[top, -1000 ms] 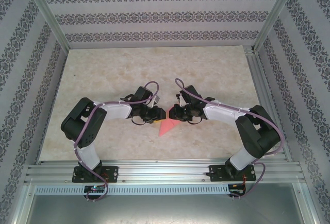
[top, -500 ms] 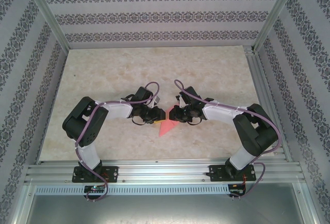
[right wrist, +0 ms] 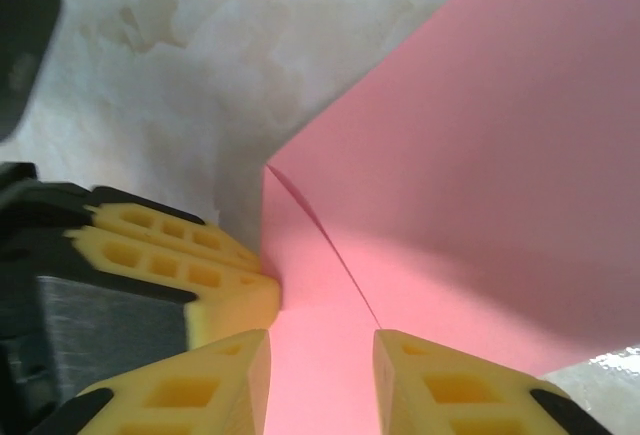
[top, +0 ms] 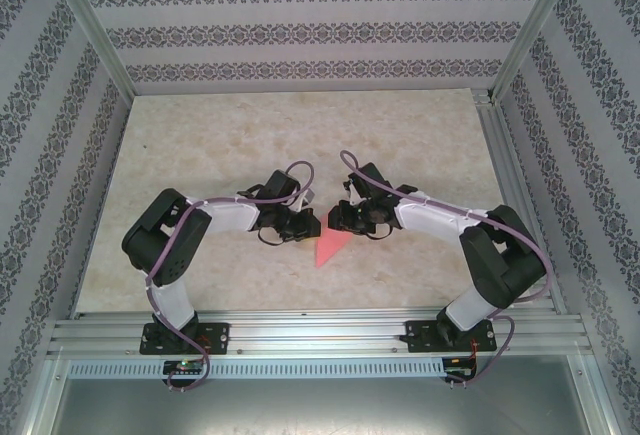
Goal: Fold a paper plane with a square sheet of paper (pick it up from the middle)
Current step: Fourth fold the wing at the center of the table.
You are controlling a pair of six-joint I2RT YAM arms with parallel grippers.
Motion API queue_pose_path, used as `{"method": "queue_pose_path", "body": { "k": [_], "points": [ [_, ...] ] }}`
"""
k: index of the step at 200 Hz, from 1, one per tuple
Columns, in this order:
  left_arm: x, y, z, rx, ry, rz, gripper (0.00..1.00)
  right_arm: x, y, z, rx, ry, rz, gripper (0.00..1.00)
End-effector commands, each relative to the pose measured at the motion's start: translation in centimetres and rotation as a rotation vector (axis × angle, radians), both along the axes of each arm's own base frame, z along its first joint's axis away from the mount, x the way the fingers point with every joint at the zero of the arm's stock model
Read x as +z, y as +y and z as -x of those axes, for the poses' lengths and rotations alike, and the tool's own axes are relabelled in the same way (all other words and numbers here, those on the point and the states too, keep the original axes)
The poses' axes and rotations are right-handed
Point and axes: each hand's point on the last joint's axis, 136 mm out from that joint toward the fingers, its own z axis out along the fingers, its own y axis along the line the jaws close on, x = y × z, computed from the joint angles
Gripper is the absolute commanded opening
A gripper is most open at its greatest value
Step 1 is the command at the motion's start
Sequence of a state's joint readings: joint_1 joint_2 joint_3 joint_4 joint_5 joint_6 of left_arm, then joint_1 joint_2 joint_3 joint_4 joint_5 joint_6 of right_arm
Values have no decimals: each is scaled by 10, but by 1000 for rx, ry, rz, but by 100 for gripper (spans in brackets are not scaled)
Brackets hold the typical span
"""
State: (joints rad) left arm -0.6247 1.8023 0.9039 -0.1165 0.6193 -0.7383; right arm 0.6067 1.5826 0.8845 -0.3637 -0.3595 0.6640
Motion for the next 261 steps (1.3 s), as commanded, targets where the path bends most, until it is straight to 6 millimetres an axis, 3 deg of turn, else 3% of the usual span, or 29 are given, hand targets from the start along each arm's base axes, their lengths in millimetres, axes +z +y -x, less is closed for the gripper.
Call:
{"method": "queue_pose_path", "body": {
  "k": [1, 49, 114, 163, 261],
  "points": [
    [16, -4, 0, -42, -106, 16, 10, 16, -2, -6, -50, -23, 4, 35],
    [29, -7, 2, -51, -192, 47, 5, 17, 4, -10, -168, 39, -49, 40],
    [28, -8, 10, -111, -329, -28, 4, 24, 15, -11, -237, 73, -74, 48],
    [37, -10, 15, -156, -421, -51, 4, 25, 20, -19, -279, 99, -81, 49],
    [35, -4, 12, -162, -475, -130, 5, 12, 25, -4, -262, 162, -43, 48]
  ]
}}
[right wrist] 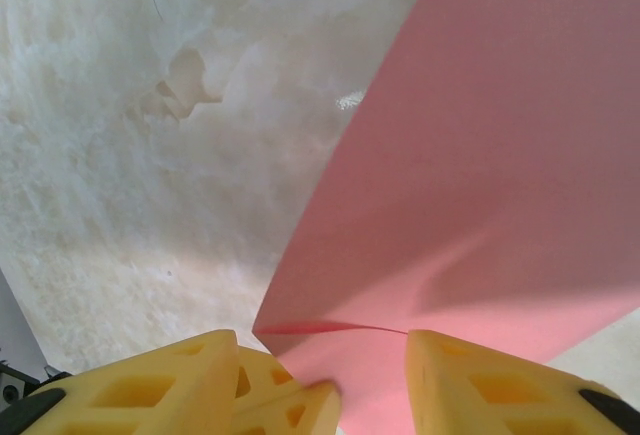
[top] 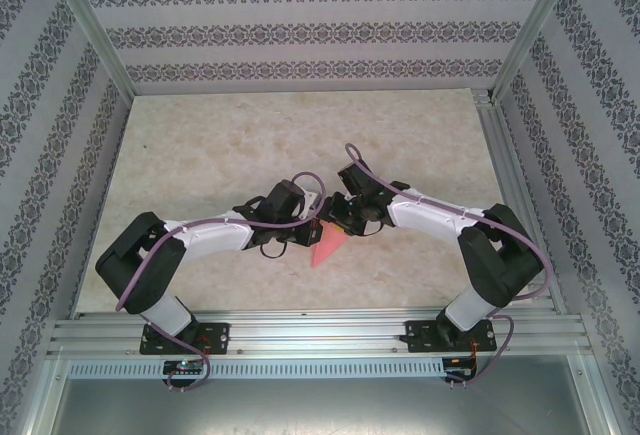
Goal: Fold a paper plane with a square sheet of paper (pick it up from the middle)
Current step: Fourth fold the wing at the center of the table.
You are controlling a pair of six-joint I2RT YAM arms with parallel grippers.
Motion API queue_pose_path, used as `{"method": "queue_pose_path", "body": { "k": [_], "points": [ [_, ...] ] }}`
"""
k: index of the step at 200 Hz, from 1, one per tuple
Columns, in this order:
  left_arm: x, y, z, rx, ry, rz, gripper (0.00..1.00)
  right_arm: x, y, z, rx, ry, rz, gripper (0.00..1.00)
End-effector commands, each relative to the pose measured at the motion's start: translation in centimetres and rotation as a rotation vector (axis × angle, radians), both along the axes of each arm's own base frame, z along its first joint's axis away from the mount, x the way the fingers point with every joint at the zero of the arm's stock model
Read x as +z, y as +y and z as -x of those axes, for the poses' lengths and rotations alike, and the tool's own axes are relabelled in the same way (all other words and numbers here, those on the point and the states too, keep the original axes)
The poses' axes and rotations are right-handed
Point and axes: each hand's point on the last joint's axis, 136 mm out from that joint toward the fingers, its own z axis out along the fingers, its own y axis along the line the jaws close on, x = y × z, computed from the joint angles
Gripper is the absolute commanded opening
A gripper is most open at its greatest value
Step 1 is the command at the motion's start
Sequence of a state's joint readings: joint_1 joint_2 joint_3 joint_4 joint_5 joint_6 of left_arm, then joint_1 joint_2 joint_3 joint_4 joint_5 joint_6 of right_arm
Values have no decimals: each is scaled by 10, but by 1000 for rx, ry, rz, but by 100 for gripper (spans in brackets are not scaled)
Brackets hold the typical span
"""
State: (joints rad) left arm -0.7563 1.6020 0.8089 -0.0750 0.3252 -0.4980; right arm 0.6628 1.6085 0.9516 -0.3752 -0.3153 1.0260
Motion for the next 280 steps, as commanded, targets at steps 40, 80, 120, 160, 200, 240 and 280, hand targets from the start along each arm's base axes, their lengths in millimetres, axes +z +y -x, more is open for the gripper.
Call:
{"method": "queue_pose_path", "body": {
  "k": [40, 80, 120, 160, 200, 240, 280],
  "points": [
    [1, -3, 0, 15, -21, -23, 5, 1, -7, 0, 5, -4, 86, 46],
    [3, 1, -7, 221, 63, 64, 0, 25, -61, -5, -82, -123, 179, 49],
    [16, 14, -18, 432, 88, 148, 0, 66, -108, 3, -63, -403, 300, 54],
    [20, 23, -16, 571, 126, 162, 0, 71, -83, 29, 80, -578, 67, 48],
    [17, 28, -11, 643, 131, 108, 0, 52, -43, 47, 240, -675, 52, 43],
    [11, 28, -8, 670, 159, 91, 0, 38, 4, 53, 407, -747, 122, 40],
    [11, 30, -8, 691, 173, 78, 0, 26, 25, 55, 465, -792, 137, 38]
  ]
}}
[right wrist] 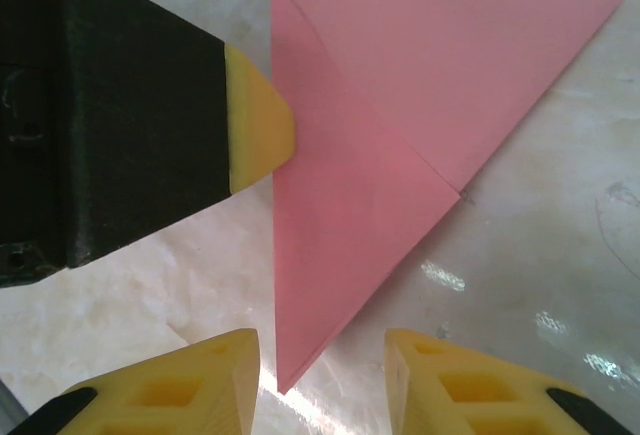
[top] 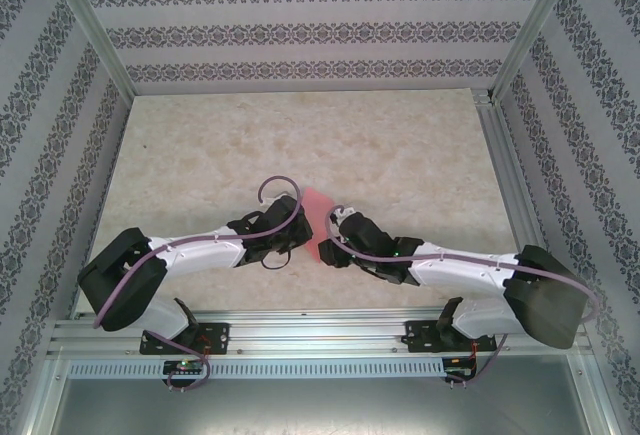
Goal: Fold a paper plane with a square sheet of paper (pick it up from the middle)
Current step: Fourth fold the wing at the center of the table.
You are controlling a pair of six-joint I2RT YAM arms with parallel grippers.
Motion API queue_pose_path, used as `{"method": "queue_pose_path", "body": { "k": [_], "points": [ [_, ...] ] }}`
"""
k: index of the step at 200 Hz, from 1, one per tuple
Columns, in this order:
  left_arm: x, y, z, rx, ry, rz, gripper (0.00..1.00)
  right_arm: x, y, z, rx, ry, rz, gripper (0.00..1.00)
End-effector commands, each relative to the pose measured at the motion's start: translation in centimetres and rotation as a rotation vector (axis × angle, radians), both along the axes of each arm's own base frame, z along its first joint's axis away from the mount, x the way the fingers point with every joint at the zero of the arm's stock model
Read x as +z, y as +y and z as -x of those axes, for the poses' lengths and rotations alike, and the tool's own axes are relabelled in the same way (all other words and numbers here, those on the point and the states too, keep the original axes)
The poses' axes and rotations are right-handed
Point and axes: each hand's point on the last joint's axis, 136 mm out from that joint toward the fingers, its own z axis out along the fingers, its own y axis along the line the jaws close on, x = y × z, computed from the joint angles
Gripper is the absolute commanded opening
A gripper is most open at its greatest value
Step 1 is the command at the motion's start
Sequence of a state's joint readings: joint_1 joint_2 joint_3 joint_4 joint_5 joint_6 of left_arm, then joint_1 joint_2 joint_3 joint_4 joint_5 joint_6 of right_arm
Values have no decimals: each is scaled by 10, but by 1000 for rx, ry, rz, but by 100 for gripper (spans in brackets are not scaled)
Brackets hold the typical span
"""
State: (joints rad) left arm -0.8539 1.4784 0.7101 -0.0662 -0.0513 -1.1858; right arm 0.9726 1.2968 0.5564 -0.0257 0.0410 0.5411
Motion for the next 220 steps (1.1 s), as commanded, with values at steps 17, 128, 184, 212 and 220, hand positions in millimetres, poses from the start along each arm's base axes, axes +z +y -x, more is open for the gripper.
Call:
{"method": "queue_pose_path", "body": {
  "k": [17, 128, 184, 212, 220],
  "points": [
    [8, -2, -3, 37, 7, -3, 0, 13, 23, -10, 68, -143, -44, 40],
    [11, -6, -3, 25, 11, 1, 0, -19, 38, -7, 162, -173, 33, 40],
    [9, -2, -2, 30, 14, -13, 0, -18, 35, -12, 146, -197, 45, 27],
    [8, -2, -2, 30, 19, -19, 1, -15, 35, -12, 150, -204, 41, 24],
    [8, -2, -2, 29, 21, -19, 1, -15, 36, -12, 156, -203, 41, 23]
  ]
}}
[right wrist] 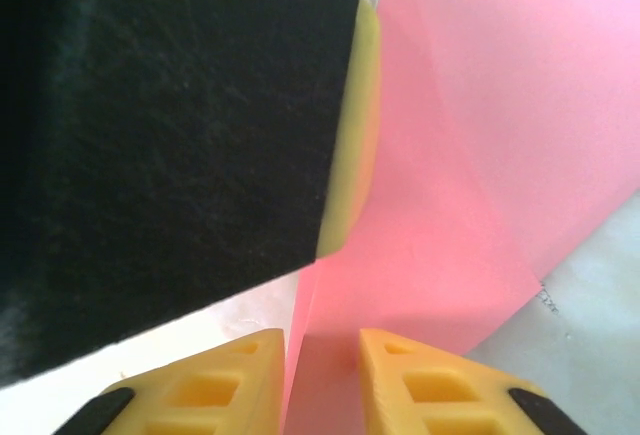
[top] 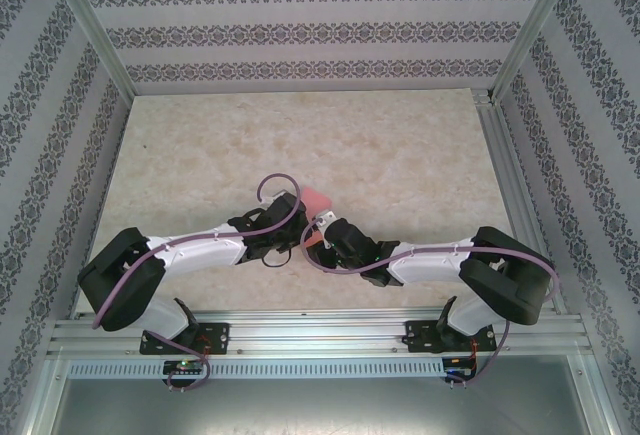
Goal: Fold a paper plane with a square sheet of paper (pick it up from the middle)
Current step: Fourth fold the wing at the center of the table.
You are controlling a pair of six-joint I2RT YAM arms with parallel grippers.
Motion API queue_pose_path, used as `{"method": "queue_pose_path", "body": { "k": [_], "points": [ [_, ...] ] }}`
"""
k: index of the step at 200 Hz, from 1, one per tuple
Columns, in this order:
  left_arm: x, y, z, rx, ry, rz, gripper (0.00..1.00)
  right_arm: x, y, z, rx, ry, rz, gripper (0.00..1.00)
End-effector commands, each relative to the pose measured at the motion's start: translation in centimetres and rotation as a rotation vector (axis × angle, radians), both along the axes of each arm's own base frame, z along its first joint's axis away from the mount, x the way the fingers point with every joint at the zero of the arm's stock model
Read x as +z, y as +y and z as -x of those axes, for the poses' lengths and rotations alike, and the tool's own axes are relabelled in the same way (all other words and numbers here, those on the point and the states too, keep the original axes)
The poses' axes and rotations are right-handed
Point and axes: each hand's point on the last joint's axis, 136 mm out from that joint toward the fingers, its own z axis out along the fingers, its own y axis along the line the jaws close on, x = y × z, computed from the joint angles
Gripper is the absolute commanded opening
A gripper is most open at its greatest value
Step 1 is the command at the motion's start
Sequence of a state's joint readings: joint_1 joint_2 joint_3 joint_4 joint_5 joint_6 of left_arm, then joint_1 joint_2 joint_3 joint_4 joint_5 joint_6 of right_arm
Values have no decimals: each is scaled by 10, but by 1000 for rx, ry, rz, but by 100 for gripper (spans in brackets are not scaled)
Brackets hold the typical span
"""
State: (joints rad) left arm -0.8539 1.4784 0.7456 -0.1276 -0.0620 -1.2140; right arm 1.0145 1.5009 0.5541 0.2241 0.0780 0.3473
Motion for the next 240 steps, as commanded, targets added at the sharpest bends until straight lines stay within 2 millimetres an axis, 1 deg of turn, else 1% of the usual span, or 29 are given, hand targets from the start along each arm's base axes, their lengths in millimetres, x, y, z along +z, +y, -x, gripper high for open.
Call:
{"method": "queue_pose_path", "body": {
  "k": [1, 8, 29, 48, 59, 72, 84, 101, 117, 126, 147, 165, 179, 192, 202, 219, 228, 240],
  "points": [
    [4, -4, -1, 1, -3, -9, 1, 11, 6, -3, 14, -43, -25, 23],
    [4, -4, -1, 2, -4, -7, 1, 10, 6, -4, 14, -42, -18, 22],
    [5, -4, -1, 1, -5, -7, 3, 6, 6, -5, 17, -40, 2, 13],
    [8, -4, -1, 1, -11, -5, 6, 4, 5, -5, 29, -42, 11, 7],
    [9, -1, -1, 9, -13, -12, 14, 3, 4, -5, 39, -43, 17, 6],
    [13, 1, -3, 13, -28, -13, 20, 4, 4, -5, 50, -49, 19, 4],
    [19, 5, -6, 22, -49, -8, 34, 3, 3, -5, 64, -46, 20, 4],
    [27, 10, -10, 27, -75, 9, 39, 0, 3, -5, 83, -40, 21, 3],
    [29, 18, -15, 37, -82, 9, 54, 0, 1, -5, 95, -47, 28, 4],
    [27, 22, -18, 39, -71, 13, 58, -1, 0, -5, 101, -49, 29, 4],
    [22, 22, -23, 14, -53, 38, 60, -1, 0, -5, 119, -46, 35, 5],
    [18, 12, -29, -24, -27, 87, 62, -3, 1, -4, 134, -39, 48, 5],
    [17, 1, -34, -61, -15, 133, 62, -5, 0, -4, 136, -40, 56, 5],
    [13, -6, -36, -87, 6, 139, 62, -6, -1, -3, 138, -43, 63, 5],
    [9, -8, -38, -98, 24, 124, 60, -6, -3, -3, 137, -44, 70, 6],
    [1, -7, -40, -96, 45, 105, 53, -5, -4, -5, 129, -50, 73, 6],
    [-4, -3, -40, -82, 52, 102, 50, -6, -5, -4, 131, -52, 78, 6],
    [-5, -1, -41, -69, 54, 110, 47, -6, -7, -4, 129, -54, 85, 7]
  ]
}}
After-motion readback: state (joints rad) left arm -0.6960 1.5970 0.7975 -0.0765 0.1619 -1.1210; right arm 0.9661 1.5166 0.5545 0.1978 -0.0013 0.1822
